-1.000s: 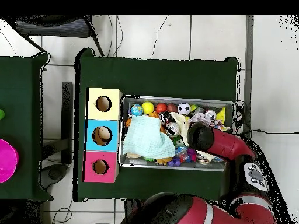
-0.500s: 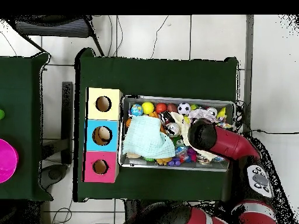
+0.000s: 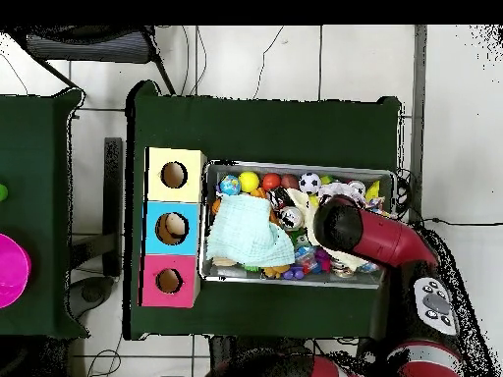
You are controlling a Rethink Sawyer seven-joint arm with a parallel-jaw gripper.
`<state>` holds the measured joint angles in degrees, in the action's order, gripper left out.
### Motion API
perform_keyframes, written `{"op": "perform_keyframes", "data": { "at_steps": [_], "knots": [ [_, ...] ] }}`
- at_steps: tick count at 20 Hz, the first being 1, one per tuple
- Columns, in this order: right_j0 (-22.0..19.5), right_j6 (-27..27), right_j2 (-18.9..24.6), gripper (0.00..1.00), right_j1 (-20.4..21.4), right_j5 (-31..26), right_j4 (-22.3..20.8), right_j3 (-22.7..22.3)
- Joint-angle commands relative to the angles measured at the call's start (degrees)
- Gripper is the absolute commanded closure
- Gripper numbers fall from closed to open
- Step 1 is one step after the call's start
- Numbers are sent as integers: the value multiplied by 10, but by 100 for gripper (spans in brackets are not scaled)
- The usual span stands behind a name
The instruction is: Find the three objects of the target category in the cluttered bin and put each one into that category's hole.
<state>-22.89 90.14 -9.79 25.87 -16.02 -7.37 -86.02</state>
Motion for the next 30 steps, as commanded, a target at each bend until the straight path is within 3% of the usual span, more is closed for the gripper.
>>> {"op": "perform_keyframes", "data": {
  "at_steps": [1,8,9,17,21,30],
  "knots": [
    [17,108,22,100,-22,-1,14,-31],
    [8,101,35,100,-38,6,16,-30],
    [7,98,36,0,-37,5,14,-32],
    [31,113,3,0,-45,-12,18,-14],
    [41,128,-16,0,-48,7,21,-16],
    [45,149,-23,0,-127,54,51,11]
  ]
}}
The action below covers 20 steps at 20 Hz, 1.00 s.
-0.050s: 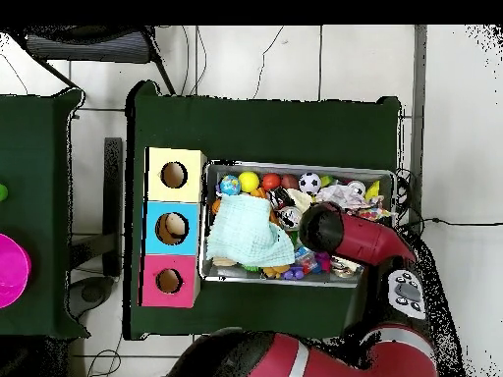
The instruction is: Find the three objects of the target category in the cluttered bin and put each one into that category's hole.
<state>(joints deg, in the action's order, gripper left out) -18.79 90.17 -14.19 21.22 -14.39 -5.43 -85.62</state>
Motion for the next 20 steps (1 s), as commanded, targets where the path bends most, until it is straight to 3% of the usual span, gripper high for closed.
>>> {"op": "perform_keyframes", "data": {
  "at_steps": [1,10,17,18,20],
  "knots": [
    [5,149,19,0,-83,42,35,6],
    [9,149,18,0,-81,114,58,-22],
    [6,148,24,0,-79,125,66,-37],
    [6,145,25,100,-78,123,66,-38],
    [5,140,26,100,-78,118,64,-37]
  ]
}}
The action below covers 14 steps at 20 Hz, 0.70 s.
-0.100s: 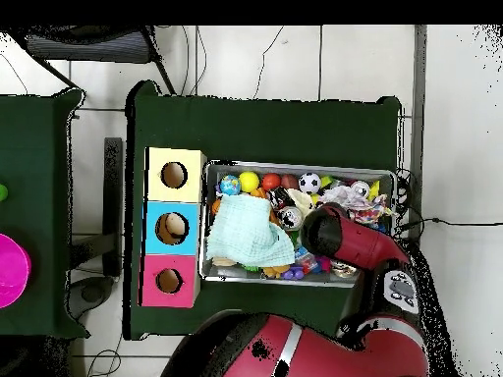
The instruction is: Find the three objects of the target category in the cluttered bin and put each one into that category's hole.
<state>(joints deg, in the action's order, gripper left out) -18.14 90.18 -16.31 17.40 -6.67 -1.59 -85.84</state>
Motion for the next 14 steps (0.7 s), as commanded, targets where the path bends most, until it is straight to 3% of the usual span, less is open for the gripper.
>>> {"op": "perform_keyframes", "data": {
  "at_steps": [1,10,14],
  "knots": [
    [-1,138,48,100,-39,39,25,-35],
    [-5,124,54,100,26,13,19,-66],
    [-11,98,71,100,106,-32,12,-97]
  ]
}}
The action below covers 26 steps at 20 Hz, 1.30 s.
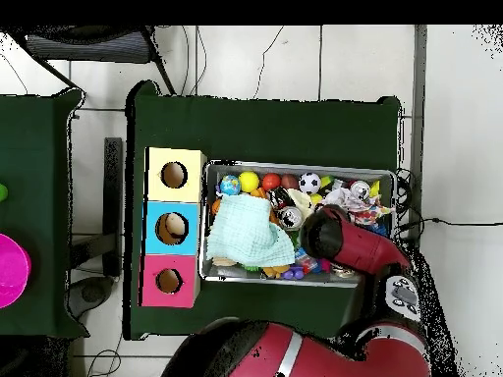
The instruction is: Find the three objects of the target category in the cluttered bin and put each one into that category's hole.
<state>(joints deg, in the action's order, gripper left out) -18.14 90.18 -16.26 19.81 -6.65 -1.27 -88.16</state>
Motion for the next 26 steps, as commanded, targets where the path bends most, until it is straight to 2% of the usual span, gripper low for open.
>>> {"op": "perform_keyframes", "data": {
  "at_steps": [1,5,16,24,26],
  "knots": [
    [-11,93,73,100,99,-42,8,-79],
    [-20,84,96,100,155,-87,22,-108],
    [-27,89,150,100,260,-149,66,-163],
    [18,113,139,100,318,-208,106,-180],
    [20,118,155,100,331,-217,130,-191]
  ]
}}
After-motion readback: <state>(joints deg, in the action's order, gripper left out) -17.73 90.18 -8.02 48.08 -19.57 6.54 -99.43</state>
